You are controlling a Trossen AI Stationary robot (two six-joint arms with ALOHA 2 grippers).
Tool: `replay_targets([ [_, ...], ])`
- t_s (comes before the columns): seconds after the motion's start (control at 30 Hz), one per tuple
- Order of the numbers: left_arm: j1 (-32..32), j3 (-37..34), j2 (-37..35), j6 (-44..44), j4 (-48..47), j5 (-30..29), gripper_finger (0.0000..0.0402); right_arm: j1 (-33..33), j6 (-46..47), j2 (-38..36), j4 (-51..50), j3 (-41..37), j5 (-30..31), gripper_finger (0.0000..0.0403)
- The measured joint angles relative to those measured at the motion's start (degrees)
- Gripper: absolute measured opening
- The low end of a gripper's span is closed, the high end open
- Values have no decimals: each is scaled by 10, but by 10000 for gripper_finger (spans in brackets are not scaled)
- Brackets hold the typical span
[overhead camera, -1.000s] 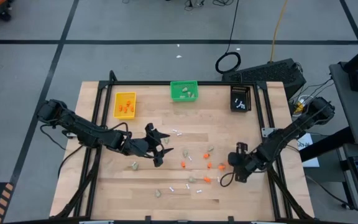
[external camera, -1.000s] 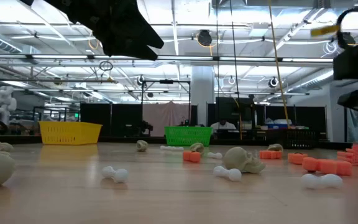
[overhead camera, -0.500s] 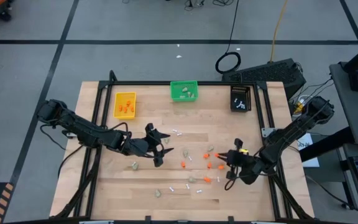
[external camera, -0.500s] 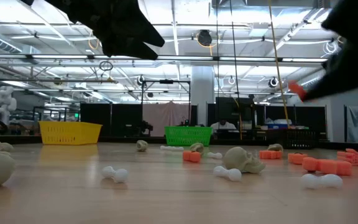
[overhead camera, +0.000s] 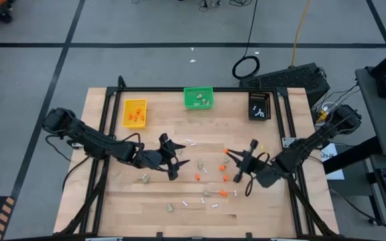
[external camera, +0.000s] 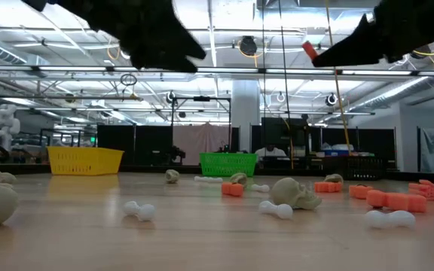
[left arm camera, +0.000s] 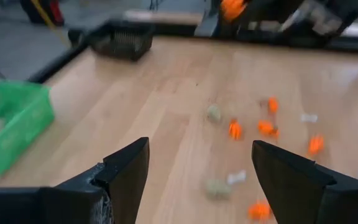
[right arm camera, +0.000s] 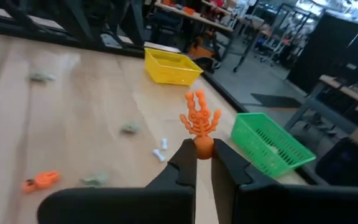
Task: Sort Halloween decoration
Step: Put the orange skeleton toy into the yellow bin
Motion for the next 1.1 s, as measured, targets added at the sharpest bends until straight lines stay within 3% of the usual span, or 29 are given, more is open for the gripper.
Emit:
replay_targets([
  [0.43,16,0,57,121,228,-5,280,-46,-92,70,101,0,3,4],
  [0.83,27,0,60,118,230,9,280,-50,-251,132,107,75,62,4],
  [1.1,27,0,60,118,229,12,280,-51,-306,141,108,111,60,4],
])
